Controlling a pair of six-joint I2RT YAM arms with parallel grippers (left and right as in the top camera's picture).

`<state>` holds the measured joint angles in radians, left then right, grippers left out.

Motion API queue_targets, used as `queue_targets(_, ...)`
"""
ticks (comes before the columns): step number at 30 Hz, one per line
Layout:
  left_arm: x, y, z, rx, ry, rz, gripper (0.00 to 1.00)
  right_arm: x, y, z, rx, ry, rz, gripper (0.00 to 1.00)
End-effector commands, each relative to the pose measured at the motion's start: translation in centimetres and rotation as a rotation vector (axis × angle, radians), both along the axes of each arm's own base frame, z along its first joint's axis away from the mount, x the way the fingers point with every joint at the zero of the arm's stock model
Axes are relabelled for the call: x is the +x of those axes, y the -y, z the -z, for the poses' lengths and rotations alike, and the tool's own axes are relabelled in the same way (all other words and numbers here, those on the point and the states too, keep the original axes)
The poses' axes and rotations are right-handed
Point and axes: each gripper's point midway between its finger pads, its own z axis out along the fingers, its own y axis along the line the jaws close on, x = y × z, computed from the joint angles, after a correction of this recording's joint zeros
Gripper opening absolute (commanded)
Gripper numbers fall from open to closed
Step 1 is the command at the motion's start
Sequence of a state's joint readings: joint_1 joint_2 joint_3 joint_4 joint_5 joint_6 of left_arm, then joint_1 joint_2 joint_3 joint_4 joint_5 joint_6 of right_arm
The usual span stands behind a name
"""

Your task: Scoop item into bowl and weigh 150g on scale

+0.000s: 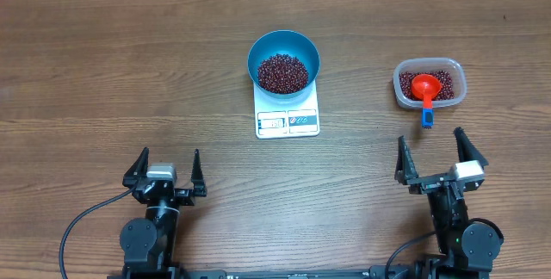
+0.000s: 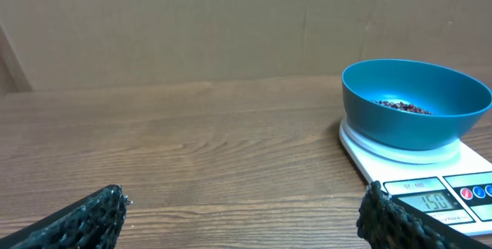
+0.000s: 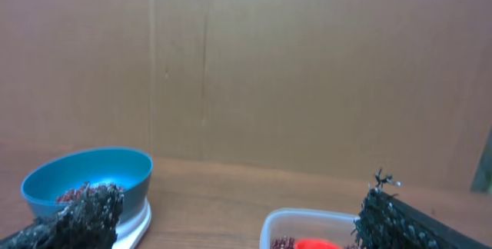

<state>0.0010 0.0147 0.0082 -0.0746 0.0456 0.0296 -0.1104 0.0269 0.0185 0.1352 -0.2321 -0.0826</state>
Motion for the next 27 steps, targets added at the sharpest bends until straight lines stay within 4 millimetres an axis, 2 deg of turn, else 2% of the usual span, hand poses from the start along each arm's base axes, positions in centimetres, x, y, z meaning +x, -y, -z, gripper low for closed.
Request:
queue_targets(1,0.0,0.0,-0.1,0.015,0.008,0.003,1.0,0.0,0.0,0.7,0.002,-0.018,0.003,1.0)
queue_targets(8,0.0,0.0,-0.1,0.015,0.008,0.003,1.0,0.2,0.0,2.6,-0.021,-0.092,0.007,1.0)
queue_targets(12,0.0,0.0,-0.1,0.015,0.008,0.003,1.0,0.4,0.4,4.9,-0.023,-0.185,0.03,1.0)
queue_targets(18,0.0,0.0,-0.1,0.015,0.007,0.003,0.99,0.5,1.9,5.0,-0.003,-0.19,0.113,1.0)
queue_targets(21,0.0,0.0,-0.1,0.015,0.008,0.003,1.0,0.5,3.2,5.2,0.109,-0.203,0.181,1.0)
queue_targets(27,0.0,0.0,-0.1,0.015,0.008,0.003,1.0,0.4,3.5,5.2,0.125,-0.205,0.199,1.0)
